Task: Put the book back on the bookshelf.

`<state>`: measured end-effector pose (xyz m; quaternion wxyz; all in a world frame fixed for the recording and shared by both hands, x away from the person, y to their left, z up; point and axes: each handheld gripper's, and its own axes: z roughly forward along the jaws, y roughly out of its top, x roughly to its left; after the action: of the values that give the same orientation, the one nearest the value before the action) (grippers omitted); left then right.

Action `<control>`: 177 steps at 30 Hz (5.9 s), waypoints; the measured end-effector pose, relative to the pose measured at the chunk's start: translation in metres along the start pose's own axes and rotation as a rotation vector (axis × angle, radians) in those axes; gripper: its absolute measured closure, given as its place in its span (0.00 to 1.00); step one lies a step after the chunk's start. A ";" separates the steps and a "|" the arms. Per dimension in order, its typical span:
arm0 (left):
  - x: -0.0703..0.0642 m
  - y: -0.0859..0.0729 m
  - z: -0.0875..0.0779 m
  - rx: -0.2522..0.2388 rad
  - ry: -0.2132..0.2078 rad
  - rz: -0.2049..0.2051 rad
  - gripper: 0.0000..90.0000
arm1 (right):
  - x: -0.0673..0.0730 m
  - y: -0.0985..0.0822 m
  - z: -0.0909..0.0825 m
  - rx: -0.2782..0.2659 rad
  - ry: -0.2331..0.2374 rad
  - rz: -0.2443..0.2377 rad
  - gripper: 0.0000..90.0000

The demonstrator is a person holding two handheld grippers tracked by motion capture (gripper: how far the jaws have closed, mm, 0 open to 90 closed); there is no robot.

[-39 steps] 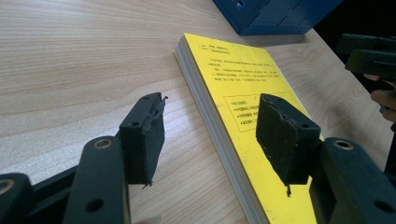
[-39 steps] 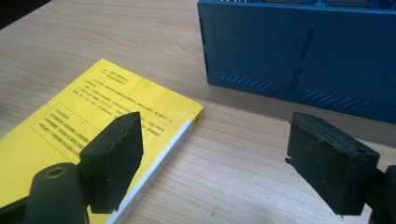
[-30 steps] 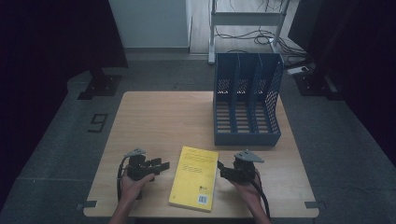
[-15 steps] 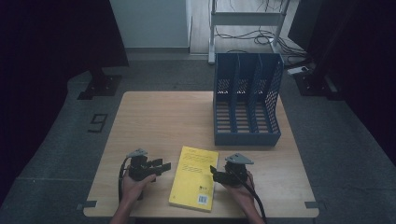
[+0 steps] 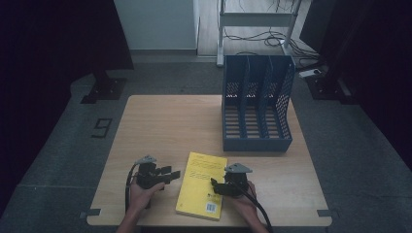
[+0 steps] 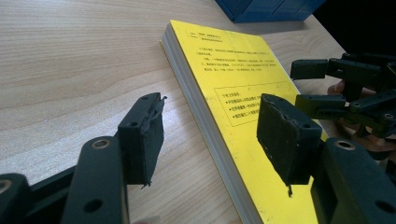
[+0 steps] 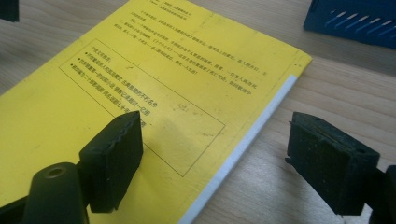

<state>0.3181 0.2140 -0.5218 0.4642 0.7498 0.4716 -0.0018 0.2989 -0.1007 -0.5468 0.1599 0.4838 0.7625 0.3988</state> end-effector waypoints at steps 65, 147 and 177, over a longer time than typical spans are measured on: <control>-0.036 -0.007 0.037 0.103 0.022 0.057 0.45 | 0.002 -0.006 0.003 -0.033 0.037 0.055 0.26; -0.033 -0.004 0.043 0.018 -0.094 -0.001 0.90 | 0.002 -0.006 0.003 -0.038 0.040 0.060 0.26; -0.037 0.001 0.055 0.052 -0.151 -0.015 0.90 | 0.000 -0.007 0.002 -0.049 0.063 0.047 0.26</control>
<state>0.3220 0.1494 -0.5354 0.4786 0.7559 0.4406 -0.0739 0.2961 -0.1015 -0.5530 0.1382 0.4846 0.7457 0.4358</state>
